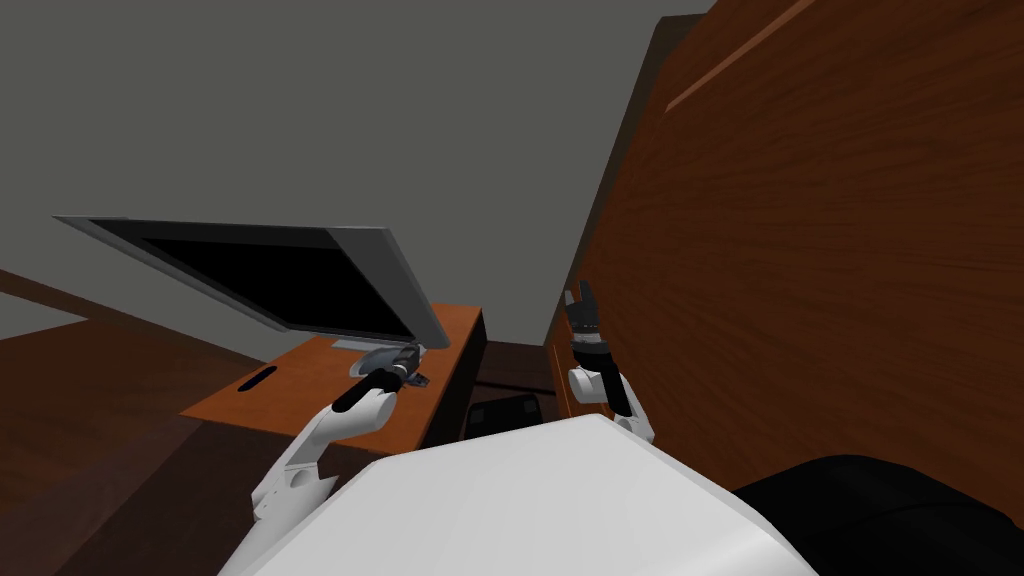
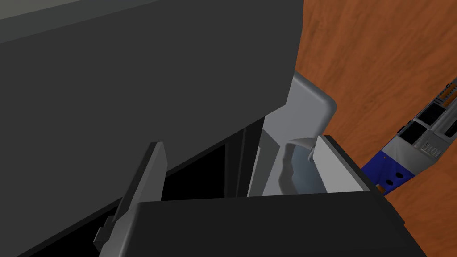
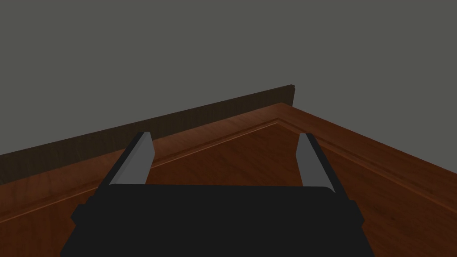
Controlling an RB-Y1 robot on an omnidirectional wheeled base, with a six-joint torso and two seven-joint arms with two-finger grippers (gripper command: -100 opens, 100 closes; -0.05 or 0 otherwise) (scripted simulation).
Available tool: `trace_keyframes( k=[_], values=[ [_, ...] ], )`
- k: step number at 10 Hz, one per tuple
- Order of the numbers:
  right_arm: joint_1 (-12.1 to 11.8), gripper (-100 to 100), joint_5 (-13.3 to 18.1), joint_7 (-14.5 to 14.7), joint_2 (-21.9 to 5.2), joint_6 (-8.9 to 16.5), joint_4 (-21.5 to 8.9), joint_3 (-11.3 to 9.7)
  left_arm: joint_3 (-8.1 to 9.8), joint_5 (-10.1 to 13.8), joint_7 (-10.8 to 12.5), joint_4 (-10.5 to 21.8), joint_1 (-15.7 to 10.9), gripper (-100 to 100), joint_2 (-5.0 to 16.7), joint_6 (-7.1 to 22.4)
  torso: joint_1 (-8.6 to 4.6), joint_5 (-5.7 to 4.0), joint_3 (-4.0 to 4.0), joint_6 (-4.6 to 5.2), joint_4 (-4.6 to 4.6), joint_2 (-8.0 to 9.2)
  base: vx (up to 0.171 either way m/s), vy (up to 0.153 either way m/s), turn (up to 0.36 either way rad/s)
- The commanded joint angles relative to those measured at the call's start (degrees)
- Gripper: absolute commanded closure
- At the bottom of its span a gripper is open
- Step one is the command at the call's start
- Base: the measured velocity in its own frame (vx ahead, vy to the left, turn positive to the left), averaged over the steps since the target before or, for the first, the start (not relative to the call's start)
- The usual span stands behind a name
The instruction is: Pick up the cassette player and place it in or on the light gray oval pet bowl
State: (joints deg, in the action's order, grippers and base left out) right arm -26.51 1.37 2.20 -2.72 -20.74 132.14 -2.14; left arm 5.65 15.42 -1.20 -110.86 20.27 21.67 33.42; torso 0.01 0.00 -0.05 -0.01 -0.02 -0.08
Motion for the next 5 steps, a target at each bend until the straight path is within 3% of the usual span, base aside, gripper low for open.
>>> trace_keyframes(
  k=[1, 5],
  values=[
    [0.0, 0, 0.0, 0.0, 0.0, 0.0, 0.0, 0.0, 0.12, 1.15, -0.93, 1.71, -0.35, -100, 0.6, 2.86, 0.0, 0.0, 0.0, 0.0, 0.0, 0.0, 0.025, 0.004, -0.053],
    [0.0, 0, 0.0, 0.0, 0.0, 0.0, 0.0, 0.0, 0.5, 3.46, -2.39, 4.4, -1.18, -100, 1.99, 9.02, 0.02, 0.01, 0.01, 0.0, 0.0, 0.02, 0.021, 0.005, -0.041]
  ],
)
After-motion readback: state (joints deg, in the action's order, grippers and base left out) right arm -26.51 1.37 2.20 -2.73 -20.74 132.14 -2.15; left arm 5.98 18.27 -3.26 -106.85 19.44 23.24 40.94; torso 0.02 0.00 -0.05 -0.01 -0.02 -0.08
